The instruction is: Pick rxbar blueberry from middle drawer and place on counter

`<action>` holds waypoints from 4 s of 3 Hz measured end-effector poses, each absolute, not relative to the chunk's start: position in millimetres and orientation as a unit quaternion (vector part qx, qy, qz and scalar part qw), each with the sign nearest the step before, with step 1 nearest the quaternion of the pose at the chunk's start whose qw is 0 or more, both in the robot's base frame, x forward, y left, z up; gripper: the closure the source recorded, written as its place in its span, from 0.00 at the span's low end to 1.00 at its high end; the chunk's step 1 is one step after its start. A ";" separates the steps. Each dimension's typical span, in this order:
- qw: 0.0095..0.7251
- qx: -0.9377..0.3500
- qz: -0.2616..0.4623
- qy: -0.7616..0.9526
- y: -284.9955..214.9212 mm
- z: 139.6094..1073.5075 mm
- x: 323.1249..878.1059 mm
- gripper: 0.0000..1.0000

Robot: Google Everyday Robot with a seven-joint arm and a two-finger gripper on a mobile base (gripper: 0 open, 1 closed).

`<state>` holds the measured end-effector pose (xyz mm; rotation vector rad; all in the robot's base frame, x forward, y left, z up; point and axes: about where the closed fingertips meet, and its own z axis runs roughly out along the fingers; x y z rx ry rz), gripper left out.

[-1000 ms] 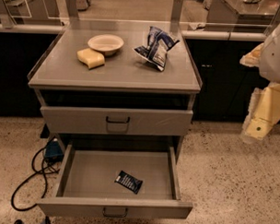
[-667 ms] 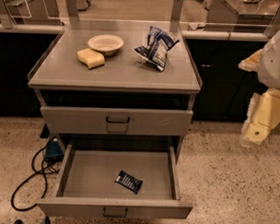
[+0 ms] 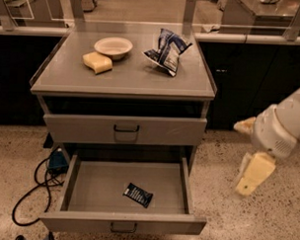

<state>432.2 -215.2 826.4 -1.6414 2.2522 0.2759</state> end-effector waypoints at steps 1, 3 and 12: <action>0.177 -0.554 0.148 0.800 -205.0 743.7 419.3 0.00; 0.195 -0.536 0.189 0.800 -193.5 687.6 406.9 0.00; 0.430 -0.434 0.242 0.754 56.1 570.5 548.4 0.00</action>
Offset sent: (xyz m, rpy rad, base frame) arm -0.0403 0.0326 -0.1945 0.2967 0.1015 -0.0655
